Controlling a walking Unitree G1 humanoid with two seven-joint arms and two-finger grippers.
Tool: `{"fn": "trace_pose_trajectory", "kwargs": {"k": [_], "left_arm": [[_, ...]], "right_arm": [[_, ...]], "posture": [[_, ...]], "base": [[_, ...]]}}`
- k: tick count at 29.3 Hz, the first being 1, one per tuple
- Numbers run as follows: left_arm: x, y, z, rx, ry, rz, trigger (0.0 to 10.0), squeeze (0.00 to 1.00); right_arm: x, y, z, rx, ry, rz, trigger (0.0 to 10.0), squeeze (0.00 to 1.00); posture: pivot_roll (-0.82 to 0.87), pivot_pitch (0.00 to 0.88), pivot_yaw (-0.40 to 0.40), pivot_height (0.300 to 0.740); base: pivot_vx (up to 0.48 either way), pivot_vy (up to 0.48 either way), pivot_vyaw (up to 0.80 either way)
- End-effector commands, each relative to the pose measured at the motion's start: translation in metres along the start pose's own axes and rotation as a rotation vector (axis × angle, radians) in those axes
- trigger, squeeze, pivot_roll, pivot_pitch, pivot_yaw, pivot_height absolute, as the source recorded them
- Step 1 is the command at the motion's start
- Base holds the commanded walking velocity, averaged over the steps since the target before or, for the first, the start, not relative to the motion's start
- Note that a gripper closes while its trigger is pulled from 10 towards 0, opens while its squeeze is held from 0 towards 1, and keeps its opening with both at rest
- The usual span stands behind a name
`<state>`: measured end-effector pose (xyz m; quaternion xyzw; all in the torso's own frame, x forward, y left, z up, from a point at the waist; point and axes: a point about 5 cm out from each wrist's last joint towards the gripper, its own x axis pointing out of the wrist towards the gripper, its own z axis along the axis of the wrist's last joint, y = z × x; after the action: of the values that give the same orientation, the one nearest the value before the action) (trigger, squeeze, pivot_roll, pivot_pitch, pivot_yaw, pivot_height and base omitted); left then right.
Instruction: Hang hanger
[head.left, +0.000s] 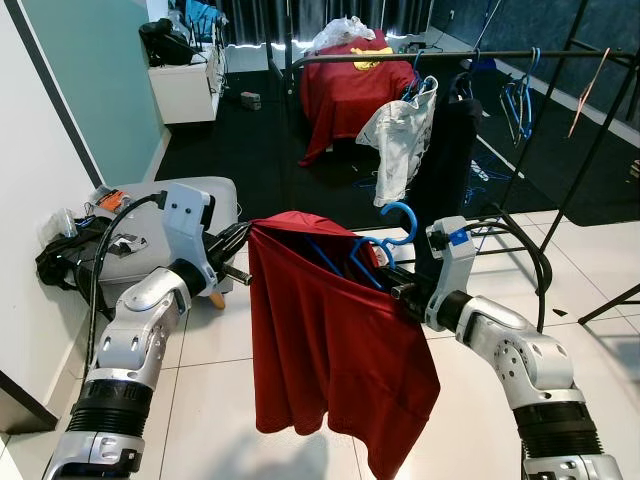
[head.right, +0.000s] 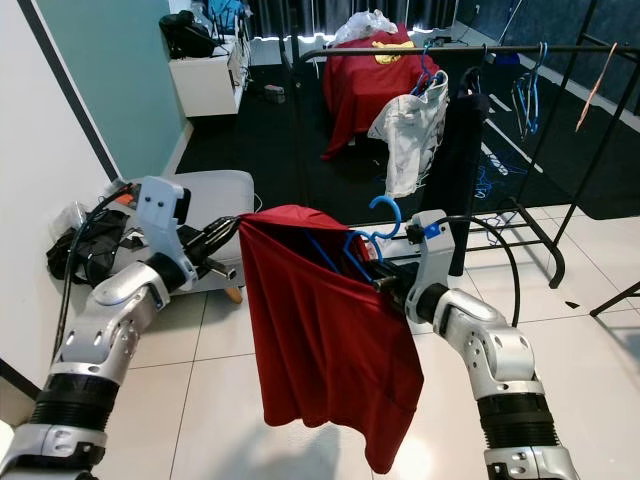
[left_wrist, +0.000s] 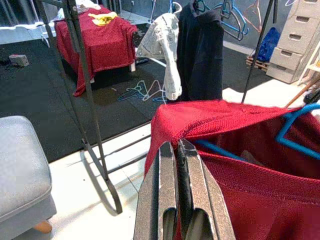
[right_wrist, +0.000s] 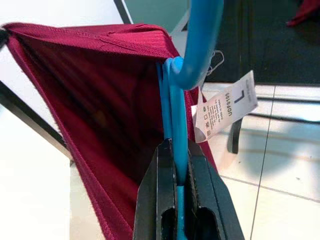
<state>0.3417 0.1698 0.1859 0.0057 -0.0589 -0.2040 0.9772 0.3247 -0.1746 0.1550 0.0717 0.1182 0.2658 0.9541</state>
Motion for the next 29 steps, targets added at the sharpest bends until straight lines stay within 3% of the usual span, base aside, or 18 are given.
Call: {"fn": "trace_pose_trajectory", "kwargs": {"k": [1, 2, 3, 7, 8, 10, 11, 15, 17, 20, 22, 26, 28, 29], "left_arm": [[-0.001, 0.008, 0.005, 0.015, -0.004, 0.046, 10.0, 0.12], [-0.001, 0.008, 0.005, 0.015, -0.004, 0.046, 10.0, 0.12], [0.0, 0.007, 0.006, 0.007, -0.007, 0.044, 10.0, 1.0], [0.0, 0.008, 0.006, 0.002, -0.01, 0.051, 10.0, 1.0], [-0.001, 0.01, 0.007, -0.008, -0.013, 0.066, 10.0, 0.51], [-0.001, 0.01, 0.007, -0.008, -0.013, 0.066, 10.0, 0.51], [-0.002, 0.014, 0.009, -0.031, -0.025, 0.084, 10.0, 0.0], [-0.004, 0.017, 0.011, -0.046, -0.034, 0.101, 10.0, 0.0], [-0.009, 0.025, -0.006, -0.021, 0.108, 0.117, 10.0, 0.0], [-0.009, 0.025, -0.006, -0.021, 0.108, 0.117, 10.0, 0.0], [-0.015, 0.019, -0.03, 0.009, 0.238, 0.095, 10.0, 0.0], [-0.018, 0.017, -0.04, -0.033, 0.265, 0.134, 10.0, 0.0], [-0.024, 0.006, -0.062, -0.114, 0.339, 0.218, 10.0, 0.0], [-0.024, 0.006, -0.062, -0.114, 0.339, 0.218, 10.0, 0.0]], "right_arm": [[-0.001, -0.003, 0.006, -0.017, -0.043, -0.015, 10.0, 0.0], [-0.001, -0.003, 0.006, -0.017, -0.043, -0.015, 10.0, 0.0], [0.0, 0.0, 0.007, -0.023, -0.055, -0.003, 10.0, 0.0], [0.0, 0.0, 0.008, -0.027, -0.059, -0.001, 10.0, 0.0], [0.0, 0.0, 0.008, -0.029, -0.061, -0.003, 10.0, 0.0], [0.0, 0.0, 0.008, -0.029, -0.061, -0.003, 10.0, 0.0], [0.0, 0.0, 0.008, -0.03, -0.061, -0.007, 10.0, 0.0], [-0.001, 0.0, 0.007, -0.031, -0.058, -0.009, 10.0, 0.0], [0.002, 0.001, -0.003, -0.024, 0.002, -0.008, 10.0, 0.0], [0.002, 0.001, -0.003, -0.024, 0.002, -0.008, 10.0, 0.0], [0.004, -0.003, -0.009, -0.034, -0.018, -0.077, 10.0, 0.0], [0.005, -0.008, -0.011, -0.048, -0.05, -0.14, 10.0, 0.0], [0.004, -0.022, -0.023, -0.017, -0.055, -0.345, 10.0, 0.0], [0.004, -0.022, -0.023, -0.017, -0.055, -0.345, 10.0, 0.0]], "posture": [[-0.09, 0.0, 0.042, 0.74], [-0.09, 0.0, 0.042, 0.74], [-0.09, 0.0, 0.043, 0.74], [-0.09, 0.0, 0.043, 0.74], [-0.09, 0.0, 0.043, 0.74], [-0.09, 0.0, 0.043, 0.74], [-0.09, 0.0, 0.044, 0.74], [-0.09, 0.0, 0.044, 0.74], [-0.07, 0.0, 0.052, 0.74], [-0.07, 0.0, 0.052, 0.74], [-0.05, 0.0, 0.048, 0.74], [-0.04, 0.0, 0.045, 0.74], [-0.03, 0.0, 0.036, 0.74], [-0.03, 0.0, 0.036, 0.74]], "base": [[0.0, 0.0, 0.0], [0.0, 0.0, 0.0], [0.0, 0.0, 0.0], [0.0, 0.0, 0.0], [0.0, 0.0, 0.0], [0.0, 0.0, 0.0], [0.0, 0.0, 0.0], [0.0, 0.0, 0.0], [0.0, 0.0, 0.0], [0.0, 0.0, 0.0], [0.0, 0.0, 0.0], [0.0, 0.0, 0.0], [0.0, 0.0, 0.0], [0.0, 0.0, 0.0]]}}
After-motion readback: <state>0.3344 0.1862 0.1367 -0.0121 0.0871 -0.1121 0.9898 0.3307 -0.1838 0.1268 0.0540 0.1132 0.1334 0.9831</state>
